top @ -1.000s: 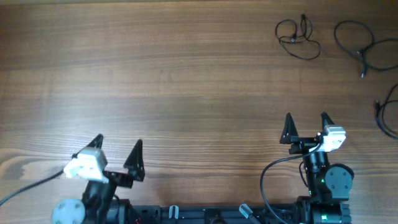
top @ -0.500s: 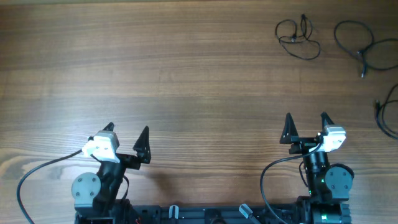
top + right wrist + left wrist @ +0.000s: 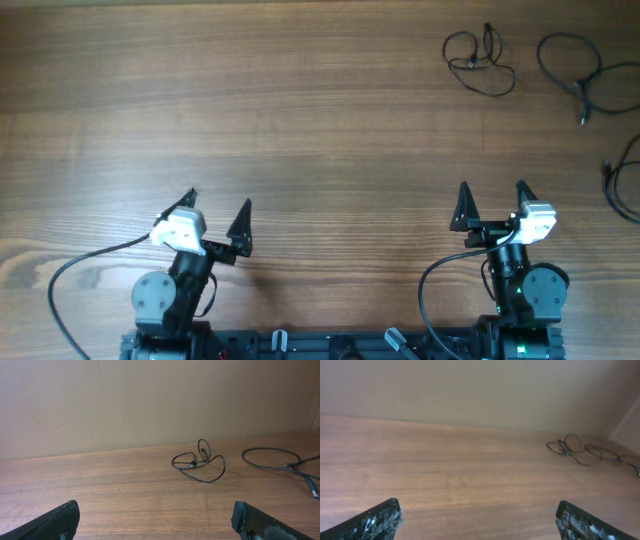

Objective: Untangle cables

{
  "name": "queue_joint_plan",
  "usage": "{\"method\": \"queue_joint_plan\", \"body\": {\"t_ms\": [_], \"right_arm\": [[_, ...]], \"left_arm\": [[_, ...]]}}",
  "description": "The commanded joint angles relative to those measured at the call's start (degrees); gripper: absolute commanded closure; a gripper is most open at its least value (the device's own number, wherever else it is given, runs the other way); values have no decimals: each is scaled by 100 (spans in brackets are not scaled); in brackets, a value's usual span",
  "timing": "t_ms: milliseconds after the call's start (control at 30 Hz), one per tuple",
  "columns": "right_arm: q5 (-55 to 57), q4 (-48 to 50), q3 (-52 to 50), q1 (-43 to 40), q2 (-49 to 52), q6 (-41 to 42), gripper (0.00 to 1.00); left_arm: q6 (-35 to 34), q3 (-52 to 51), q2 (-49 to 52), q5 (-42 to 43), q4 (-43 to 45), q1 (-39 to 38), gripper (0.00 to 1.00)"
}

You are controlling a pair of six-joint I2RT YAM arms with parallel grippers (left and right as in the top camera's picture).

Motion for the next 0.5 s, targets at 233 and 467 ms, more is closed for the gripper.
{"method": "queue_joint_plan", "body": {"t_ms": [233,467], "right_arm": [[-92,28,-15,37,-68,-83,0],[-92,28,-15,37,-68,-83,0]], "left_arm": [[201,-426,-31,-103,990,-72,0],[737,-426,-31,-299,546,-72,0]]}}
